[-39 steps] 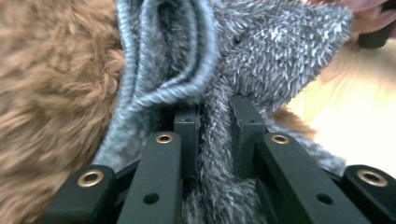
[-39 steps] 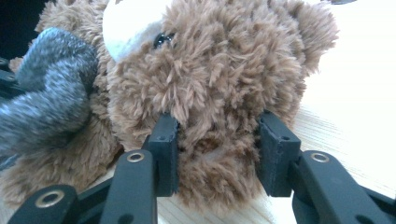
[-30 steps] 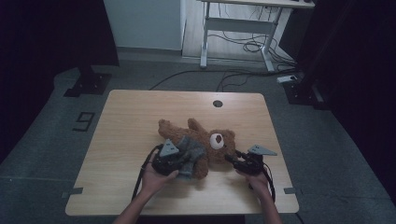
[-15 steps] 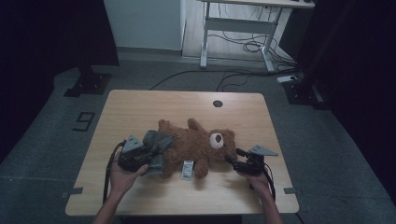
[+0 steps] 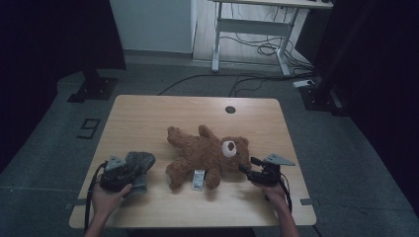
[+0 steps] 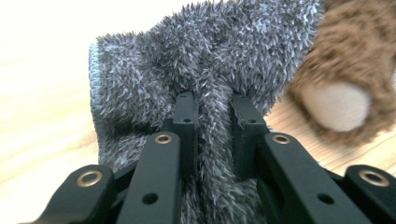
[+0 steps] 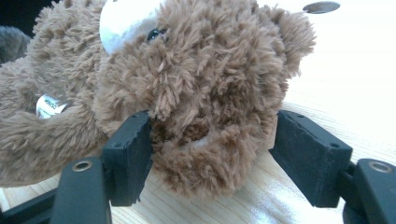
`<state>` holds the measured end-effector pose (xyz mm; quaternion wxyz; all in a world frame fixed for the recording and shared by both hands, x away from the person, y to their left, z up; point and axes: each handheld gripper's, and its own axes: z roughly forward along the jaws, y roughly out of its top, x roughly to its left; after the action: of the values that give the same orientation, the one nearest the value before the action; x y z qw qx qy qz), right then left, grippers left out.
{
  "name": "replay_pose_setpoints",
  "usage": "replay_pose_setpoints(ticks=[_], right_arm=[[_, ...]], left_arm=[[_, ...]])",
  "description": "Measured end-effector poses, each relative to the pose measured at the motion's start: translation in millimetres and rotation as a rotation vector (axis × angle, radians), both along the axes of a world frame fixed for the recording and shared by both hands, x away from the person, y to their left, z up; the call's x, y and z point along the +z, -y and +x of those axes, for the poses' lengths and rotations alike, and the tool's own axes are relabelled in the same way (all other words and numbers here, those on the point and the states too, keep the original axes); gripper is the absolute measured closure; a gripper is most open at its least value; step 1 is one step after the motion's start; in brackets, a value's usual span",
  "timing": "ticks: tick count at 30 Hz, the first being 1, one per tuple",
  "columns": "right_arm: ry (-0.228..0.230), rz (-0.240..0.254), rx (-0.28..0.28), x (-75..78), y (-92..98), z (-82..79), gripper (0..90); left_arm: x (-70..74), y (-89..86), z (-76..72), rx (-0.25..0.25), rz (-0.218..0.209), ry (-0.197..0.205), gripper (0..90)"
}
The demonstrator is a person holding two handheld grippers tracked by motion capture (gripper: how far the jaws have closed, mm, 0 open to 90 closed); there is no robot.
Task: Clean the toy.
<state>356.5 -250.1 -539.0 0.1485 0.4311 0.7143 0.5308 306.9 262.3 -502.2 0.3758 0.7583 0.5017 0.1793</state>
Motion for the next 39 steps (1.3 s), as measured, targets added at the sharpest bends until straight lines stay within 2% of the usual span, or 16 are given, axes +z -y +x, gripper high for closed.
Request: replay_pose_setpoints(ticks=[7, 11, 12, 14, 15, 19, 24, 29, 32, 34, 36, 39], right_arm=[[-0.001, -0.003, 0.0, -0.1, 0.0, -0.4, 29.1], [0.003, 0.001, 0.003, 0.0, 0.6, -0.4, 28.5], [0.004, 0.004, 0.0, 0.3, 0.8, -0.7, 28.1], [0.006, 0.008, -0.004, 1.3, 1.9, -1.2, 27.7], [0.006, 0.009, -0.007, 2.4, 2.5, -1.5, 27.5], [0.021, 0.017, -0.012, 8.8, 4.6, -3.9, 27.0], [0.031, 0.013, -0.012, 12.5, 3.8, -5.9, 26.3], [0.041, 0.004, -0.007, 16.4, 2.6, -8.5, 26.0], [0.052, 0.002, -0.003, 19.8, 1.5, -10.9, 26.0], [0.058, 0.0, -0.004, 21.7, 0.0, -12.3, 26.0], [0.064, -0.006, 0.0, 23.6, -1.2, -14.0, 26.0], [0.071, -0.011, 0.001, 25.0, -2.4, -17.1, 26.0]], left_arm=[[-13.1, 3.3, 8.5, 0.015, 0.053, -0.034, 73.0], [-15.8, 4.8, 12.5, 0.026, 0.066, -0.047, 66.3], [-15.3, 4.3, 12.9, 0.032, 0.062, -0.043, 61.2], [-11.2, 2.1, 11.8, 0.049, 0.052, -0.018, 49.7], [-7.4, 0.9, 9.9, 0.056, 0.046, 0.009, 42.8], [11.5, -0.6, 2.8, 0.044, 0.023, 0.075, 30.7], [27.9, 6.0, -3.6, 0.027, 0.001, 0.129, 25.8], [31.9, 17.0, -5.0, -0.009, -0.013, 0.137, 21.4], [33.7, 26.8, -9.0, -0.01, 0.001, 0.195, 21.0], [35.0, 35.0, -10.8, -0.027, -0.012, 0.215, 20.7], [35.5, 43.9, -11.6, -0.048, -0.026, 0.223, 20.4], [34.3, 56.9, -11.0, -0.09, -0.04, 0.213, 20.0]])
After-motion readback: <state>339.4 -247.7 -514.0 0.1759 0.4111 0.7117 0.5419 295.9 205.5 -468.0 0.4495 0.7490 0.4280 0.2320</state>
